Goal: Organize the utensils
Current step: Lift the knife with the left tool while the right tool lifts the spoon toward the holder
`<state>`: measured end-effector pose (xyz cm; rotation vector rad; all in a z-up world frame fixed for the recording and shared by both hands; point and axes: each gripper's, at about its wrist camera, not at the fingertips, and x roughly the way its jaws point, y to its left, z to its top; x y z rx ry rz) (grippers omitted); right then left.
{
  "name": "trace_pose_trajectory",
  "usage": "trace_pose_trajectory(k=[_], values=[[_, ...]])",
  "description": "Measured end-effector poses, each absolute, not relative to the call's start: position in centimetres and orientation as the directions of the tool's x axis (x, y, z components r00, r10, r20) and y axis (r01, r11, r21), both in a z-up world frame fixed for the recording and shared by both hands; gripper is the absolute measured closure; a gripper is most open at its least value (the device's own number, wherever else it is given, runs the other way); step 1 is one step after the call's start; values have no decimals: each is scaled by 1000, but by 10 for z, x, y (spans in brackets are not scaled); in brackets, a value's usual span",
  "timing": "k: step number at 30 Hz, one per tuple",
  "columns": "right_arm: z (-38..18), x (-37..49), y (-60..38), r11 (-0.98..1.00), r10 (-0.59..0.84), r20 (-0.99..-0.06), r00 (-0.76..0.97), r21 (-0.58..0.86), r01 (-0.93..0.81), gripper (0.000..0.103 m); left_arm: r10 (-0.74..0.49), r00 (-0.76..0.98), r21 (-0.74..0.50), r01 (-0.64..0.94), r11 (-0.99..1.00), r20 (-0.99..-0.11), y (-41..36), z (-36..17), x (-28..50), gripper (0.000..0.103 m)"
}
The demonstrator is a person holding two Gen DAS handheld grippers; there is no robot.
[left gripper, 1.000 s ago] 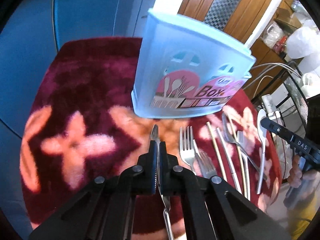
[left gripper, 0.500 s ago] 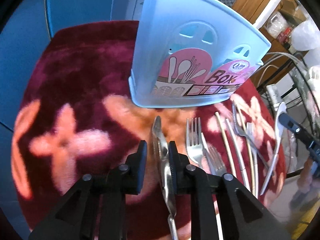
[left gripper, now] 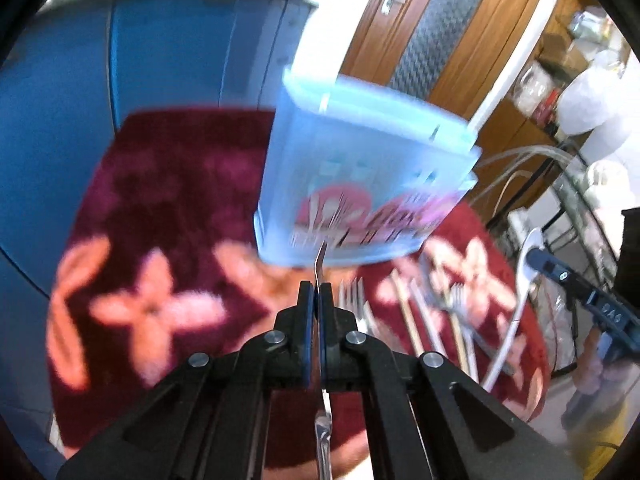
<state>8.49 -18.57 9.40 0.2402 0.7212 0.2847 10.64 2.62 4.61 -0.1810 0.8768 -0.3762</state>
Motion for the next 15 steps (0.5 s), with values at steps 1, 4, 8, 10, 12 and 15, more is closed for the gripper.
trace_pose_trajectory(k=[1, 4, 8, 10, 12, 15], values=[[98, 84, -185, 936, 332, -602, 726, 306, -174, 99, -391, 600, -306, 244, 920, -698, 27, 52, 104, 103], [110, 82, -182, 941, 317, -569, 759, 286, -179, 99, -390, 661, -307, 244, 920, -642, 27, 73, 98, 103], [129, 81, -179, 950, 293, -520, 803, 255, -181, 99, -387, 730, -297, 259, 919, -563, 28, 104, 92, 103], [140, 83, -180, 952, 283, -490, 825, 247, -180, 99, -391, 757, -302, 264, 916, -524, 30, 121, 91, 103], [151, 84, -181, 955, 272, -461, 844, 236, -179, 99, -393, 780, -310, 266, 913, -487, 33, 139, 92, 103], [165, 90, -180, 960, 257, -430, 866, 219, -176, 99, -381, 811, -299, 267, 916, -444, 37, 163, 98, 103]])
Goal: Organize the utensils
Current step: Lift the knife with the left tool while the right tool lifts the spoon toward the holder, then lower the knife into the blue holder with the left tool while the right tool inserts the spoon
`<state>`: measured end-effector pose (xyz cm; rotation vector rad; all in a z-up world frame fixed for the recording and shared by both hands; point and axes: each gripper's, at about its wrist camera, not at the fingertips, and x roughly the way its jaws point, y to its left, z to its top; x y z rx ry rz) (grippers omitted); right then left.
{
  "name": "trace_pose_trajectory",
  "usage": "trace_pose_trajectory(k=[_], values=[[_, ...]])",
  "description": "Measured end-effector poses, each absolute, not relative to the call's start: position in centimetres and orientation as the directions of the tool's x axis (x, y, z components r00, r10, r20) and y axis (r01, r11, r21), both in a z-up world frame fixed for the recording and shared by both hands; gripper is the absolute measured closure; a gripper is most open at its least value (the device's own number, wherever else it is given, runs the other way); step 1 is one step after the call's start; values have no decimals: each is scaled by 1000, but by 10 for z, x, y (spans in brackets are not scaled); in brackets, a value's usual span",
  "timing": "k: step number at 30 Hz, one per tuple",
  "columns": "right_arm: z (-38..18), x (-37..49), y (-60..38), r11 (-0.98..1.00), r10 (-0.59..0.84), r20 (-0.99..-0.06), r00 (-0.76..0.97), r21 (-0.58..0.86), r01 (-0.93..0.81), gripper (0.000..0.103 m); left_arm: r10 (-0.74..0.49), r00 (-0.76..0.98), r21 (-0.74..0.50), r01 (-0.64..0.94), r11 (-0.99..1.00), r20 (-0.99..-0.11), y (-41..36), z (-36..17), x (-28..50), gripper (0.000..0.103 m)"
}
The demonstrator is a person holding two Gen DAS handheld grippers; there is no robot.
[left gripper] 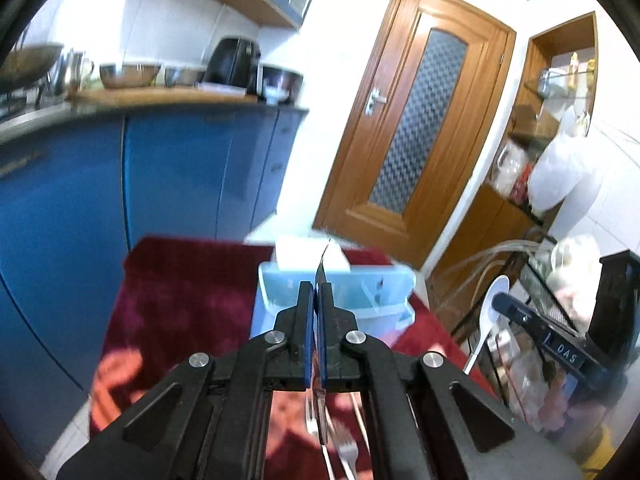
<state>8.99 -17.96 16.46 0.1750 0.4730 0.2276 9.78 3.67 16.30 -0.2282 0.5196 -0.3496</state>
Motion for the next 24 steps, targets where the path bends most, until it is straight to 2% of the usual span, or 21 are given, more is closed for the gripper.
trace_pose_trajectory(k=[14, 19, 24], values=[[208, 144, -164, 982, 166, -311, 936, 136, -129, 99, -275, 913, -234, 209, 949, -302, 48, 253, 149, 103], [202, 168, -153, 989, 133, -282, 950, 95, -111, 99, -261, 919, -216, 201, 955, -297, 36, 249, 172, 103], [181, 187, -146, 992, 121, -291, 949, 72, -104, 99, -269, 900, -204, 208, 956, -344, 21, 212, 189, 103]])
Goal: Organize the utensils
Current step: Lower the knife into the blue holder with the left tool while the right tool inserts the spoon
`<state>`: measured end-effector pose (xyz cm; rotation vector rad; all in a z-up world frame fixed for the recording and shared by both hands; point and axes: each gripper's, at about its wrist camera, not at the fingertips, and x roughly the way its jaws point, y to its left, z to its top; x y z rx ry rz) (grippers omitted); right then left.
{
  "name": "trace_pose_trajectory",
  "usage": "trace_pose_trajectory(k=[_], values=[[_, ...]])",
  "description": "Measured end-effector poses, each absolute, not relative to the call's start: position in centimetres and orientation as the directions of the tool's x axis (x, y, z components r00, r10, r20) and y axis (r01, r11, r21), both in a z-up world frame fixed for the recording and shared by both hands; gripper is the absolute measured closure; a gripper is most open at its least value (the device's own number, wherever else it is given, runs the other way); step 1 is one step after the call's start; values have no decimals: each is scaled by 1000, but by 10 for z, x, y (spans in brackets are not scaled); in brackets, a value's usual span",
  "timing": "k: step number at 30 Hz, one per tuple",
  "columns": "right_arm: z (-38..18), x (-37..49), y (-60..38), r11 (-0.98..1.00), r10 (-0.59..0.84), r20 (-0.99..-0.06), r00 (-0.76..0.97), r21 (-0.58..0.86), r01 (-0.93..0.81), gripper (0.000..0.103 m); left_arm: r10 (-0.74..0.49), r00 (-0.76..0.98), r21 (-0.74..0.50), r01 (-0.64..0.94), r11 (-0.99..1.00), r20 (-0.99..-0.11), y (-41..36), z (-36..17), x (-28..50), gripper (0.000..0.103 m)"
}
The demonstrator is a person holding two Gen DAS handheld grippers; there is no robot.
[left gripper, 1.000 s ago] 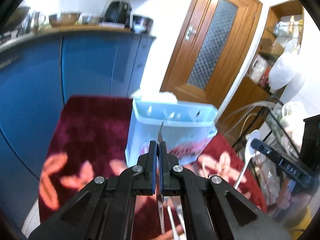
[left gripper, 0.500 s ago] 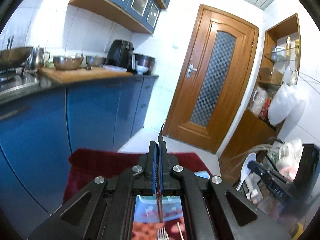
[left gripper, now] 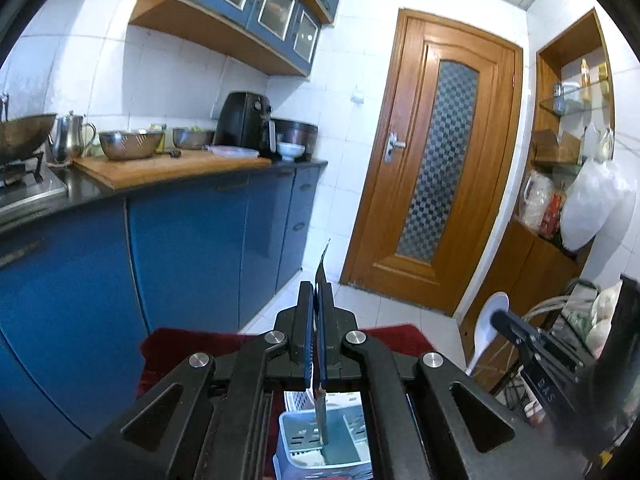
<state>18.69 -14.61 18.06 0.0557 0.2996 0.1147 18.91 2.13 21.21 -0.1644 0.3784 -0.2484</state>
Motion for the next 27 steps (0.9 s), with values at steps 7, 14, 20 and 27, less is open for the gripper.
trace_pose_trajectory(k=[7, 14, 20, 27], values=[[141, 198, -145, 988, 154, -344, 926, 84, -133, 99, -280, 868, -201, 213, 956, -410, 12, 160, 203, 103], [120, 204, -144, 983, 180, -388, 904, 100, -153, 99, -304, 841, -210, 231, 950, -448, 3, 129, 205, 103], [114, 206, -140, 977, 210, -414, 886, 121, -175, 98, -312, 829, -206, 242, 948, -464, -1, 114, 203, 103], [112, 205, -139, 971, 234, -434, 870, 140, -191, 97, -292, 837, -176, 236, 956, -463, -6, 116, 196, 103]])
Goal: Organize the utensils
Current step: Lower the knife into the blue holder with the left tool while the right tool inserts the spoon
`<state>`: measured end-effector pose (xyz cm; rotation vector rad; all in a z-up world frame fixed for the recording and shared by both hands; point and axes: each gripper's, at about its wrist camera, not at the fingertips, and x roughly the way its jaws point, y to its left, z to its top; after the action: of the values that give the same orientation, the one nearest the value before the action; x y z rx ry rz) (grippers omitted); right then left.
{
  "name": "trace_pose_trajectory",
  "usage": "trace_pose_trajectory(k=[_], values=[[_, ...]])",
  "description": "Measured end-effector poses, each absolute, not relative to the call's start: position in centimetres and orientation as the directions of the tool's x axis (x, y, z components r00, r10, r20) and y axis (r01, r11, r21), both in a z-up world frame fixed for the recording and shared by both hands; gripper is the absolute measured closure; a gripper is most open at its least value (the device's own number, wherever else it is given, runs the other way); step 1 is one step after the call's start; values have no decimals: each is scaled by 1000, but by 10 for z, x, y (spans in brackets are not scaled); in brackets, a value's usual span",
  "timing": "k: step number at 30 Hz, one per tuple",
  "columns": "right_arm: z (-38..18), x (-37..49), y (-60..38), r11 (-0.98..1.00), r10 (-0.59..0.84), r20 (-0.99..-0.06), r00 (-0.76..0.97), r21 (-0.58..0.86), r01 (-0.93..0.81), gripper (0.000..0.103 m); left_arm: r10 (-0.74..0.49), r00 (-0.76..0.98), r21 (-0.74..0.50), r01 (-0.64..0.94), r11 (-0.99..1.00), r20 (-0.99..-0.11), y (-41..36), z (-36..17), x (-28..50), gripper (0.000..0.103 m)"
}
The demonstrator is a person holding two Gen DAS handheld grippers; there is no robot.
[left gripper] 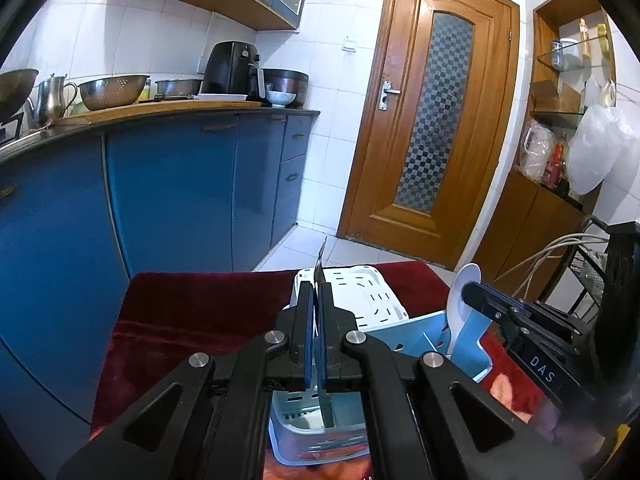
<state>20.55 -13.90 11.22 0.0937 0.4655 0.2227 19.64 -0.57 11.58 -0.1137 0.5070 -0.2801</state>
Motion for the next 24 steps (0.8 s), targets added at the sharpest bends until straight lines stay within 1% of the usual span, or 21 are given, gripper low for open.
trace_pose_trajectory(k=[2, 3, 4, 5, 7, 12, 15, 24], values=[[112, 205, -139, 970, 237, -438, 867, 148, -191, 92, -291, 835, -171, 238, 956, -468, -6, 117, 195, 103], [112, 205, -140, 968, 244, -438, 865, 156, -194, 86, -292, 832, -168, 240, 956, -472, -7, 118, 195, 103], [112, 205, -141, 967, 250, -437, 864, 162, -198, 81, -291, 829, -167, 240, 956, -478, -7, 118, 195, 99], [113, 204, -142, 965, 254, -435, 864, 168, -199, 79, -291, 825, -167, 240, 956, -484, -8, 118, 194, 91], [116, 202, -142, 964, 257, -431, 865, 172, -200, 77, -296, 821, -173, 241, 955, -488, -7, 120, 194, 79], [126, 193, -146, 964, 256, -410, 876, 176, -199, 75, -296, 818, -179, 238, 955, -492, -6, 123, 190, 78], [133, 186, -151, 957, 271, -406, 873, 209, -200, 75, -303, 815, -178, 246, 953, -493, -4, 126, 184, 78], [143, 164, -165, 940, 301, -425, 854, 284, -190, 75, -314, 813, -168, 266, 949, -490, -1, 139, 163, 77]])
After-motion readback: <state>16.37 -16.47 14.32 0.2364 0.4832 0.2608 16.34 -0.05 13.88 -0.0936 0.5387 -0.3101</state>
